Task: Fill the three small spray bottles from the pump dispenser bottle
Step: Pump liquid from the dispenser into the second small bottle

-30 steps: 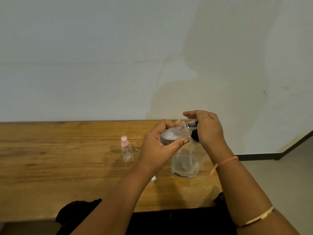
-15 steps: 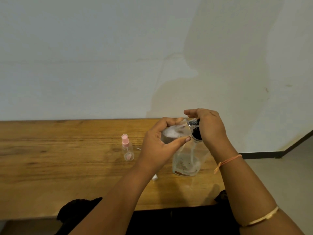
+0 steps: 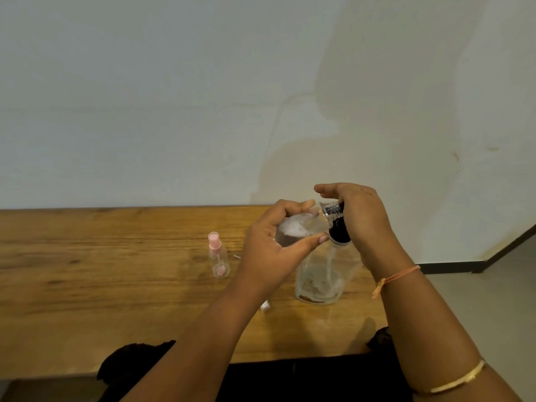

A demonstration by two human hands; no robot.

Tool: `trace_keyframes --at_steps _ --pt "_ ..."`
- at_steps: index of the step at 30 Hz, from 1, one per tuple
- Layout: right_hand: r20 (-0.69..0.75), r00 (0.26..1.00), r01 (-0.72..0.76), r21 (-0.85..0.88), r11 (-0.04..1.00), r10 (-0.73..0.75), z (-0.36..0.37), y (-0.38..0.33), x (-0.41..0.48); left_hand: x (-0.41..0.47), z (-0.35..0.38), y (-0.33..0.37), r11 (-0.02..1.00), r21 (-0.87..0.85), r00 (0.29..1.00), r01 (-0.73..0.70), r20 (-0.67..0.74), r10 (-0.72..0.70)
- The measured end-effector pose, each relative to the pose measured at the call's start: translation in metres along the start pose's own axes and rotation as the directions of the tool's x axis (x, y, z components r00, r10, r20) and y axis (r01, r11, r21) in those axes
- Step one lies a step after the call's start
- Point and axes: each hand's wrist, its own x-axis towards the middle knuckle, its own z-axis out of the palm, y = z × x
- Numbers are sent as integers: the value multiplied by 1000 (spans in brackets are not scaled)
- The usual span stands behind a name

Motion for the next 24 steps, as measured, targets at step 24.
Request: trace_keyframes --at_steps 24 --pt "-29 999 -24 -9 1000 23 4 3 -2 -1 1 -9 999 1 999 45 -15 -45"
